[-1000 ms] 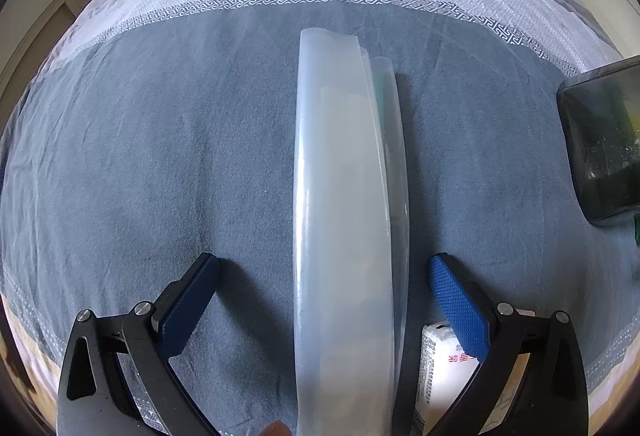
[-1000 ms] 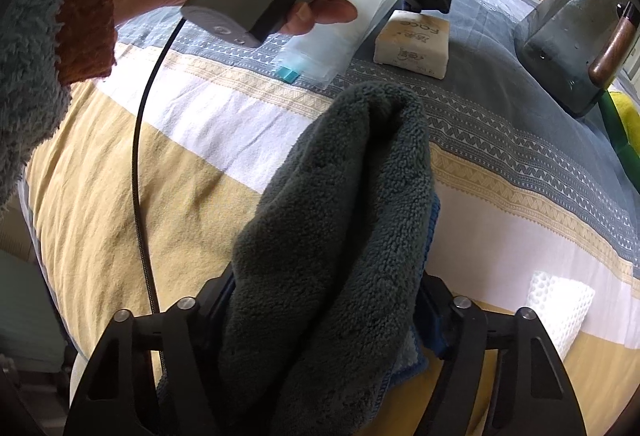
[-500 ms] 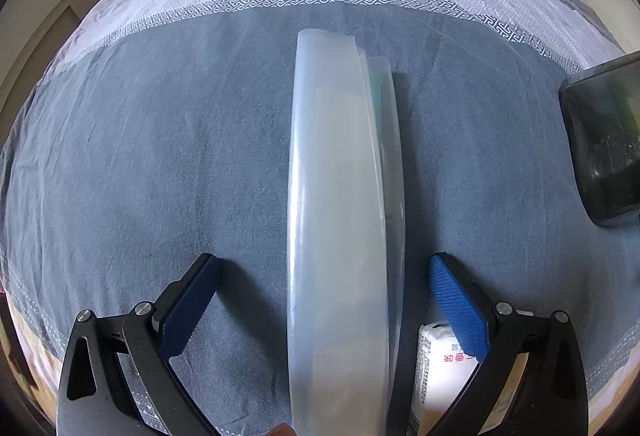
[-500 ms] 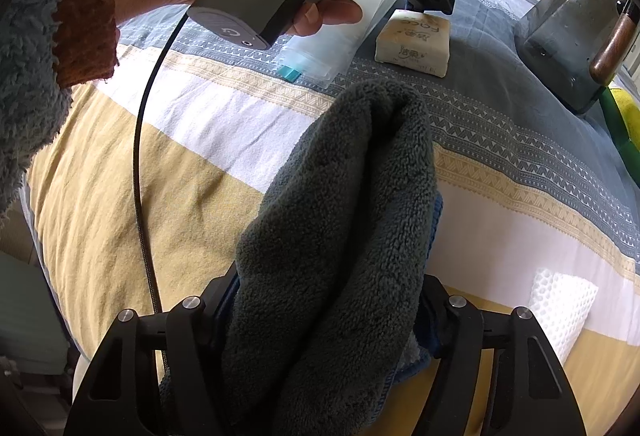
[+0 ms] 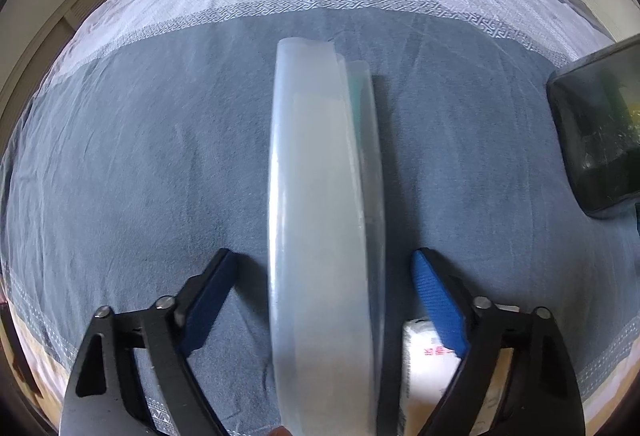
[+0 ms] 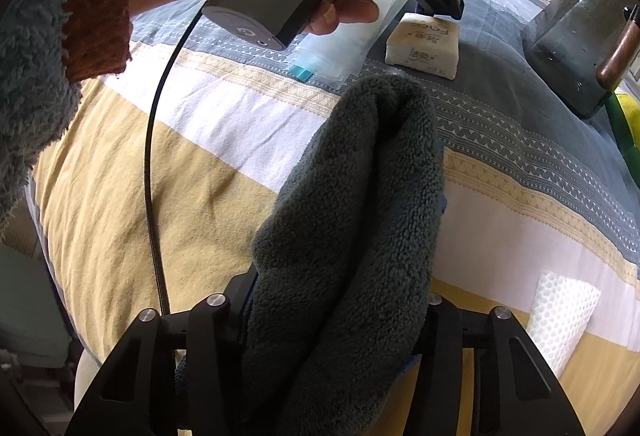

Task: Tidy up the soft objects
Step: 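Close left gripper on clear plastic bag while right gripper closes on grey towel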

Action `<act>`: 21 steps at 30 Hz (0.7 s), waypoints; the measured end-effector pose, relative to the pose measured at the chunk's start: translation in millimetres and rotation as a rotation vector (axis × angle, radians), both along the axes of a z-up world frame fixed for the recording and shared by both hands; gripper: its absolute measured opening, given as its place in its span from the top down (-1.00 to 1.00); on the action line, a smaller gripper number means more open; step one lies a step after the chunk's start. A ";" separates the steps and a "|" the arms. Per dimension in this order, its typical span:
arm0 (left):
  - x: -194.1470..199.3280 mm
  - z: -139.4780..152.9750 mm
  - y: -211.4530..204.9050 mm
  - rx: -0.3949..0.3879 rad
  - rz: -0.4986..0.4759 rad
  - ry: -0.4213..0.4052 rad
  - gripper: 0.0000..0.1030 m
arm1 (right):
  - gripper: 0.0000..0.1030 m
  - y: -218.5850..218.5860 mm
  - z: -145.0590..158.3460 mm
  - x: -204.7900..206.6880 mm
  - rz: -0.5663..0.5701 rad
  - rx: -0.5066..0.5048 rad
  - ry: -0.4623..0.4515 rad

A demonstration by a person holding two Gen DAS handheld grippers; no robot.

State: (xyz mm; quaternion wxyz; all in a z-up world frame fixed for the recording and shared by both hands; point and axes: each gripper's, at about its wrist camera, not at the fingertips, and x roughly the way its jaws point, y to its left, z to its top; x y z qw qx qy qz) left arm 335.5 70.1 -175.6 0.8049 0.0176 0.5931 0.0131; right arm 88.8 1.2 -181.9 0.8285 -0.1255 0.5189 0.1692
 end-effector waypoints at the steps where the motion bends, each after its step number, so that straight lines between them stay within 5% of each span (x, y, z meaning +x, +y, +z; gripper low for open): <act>1: -0.1 1.0 -2.3 -0.002 -0.008 -0.001 -0.44 | 0.08 -0.1 -0.2 -0.4 0.001 0.001 0.000; 10: 0.8 11.9 -24.1 -0.043 -0.077 -0.004 0.36 | 0.30 0.0 -0.1 -2.6 0.016 0.006 -0.001; 18: 1.5 17.8 -15.4 -0.081 -0.077 -0.015 0.53 | 0.38 -0.1 1.6 -2.4 0.031 0.007 -0.003; 21: 1.4 20.2 -12.1 -0.095 -0.080 -0.018 0.78 | 0.41 0.9 1.7 -3.2 0.037 0.005 -0.006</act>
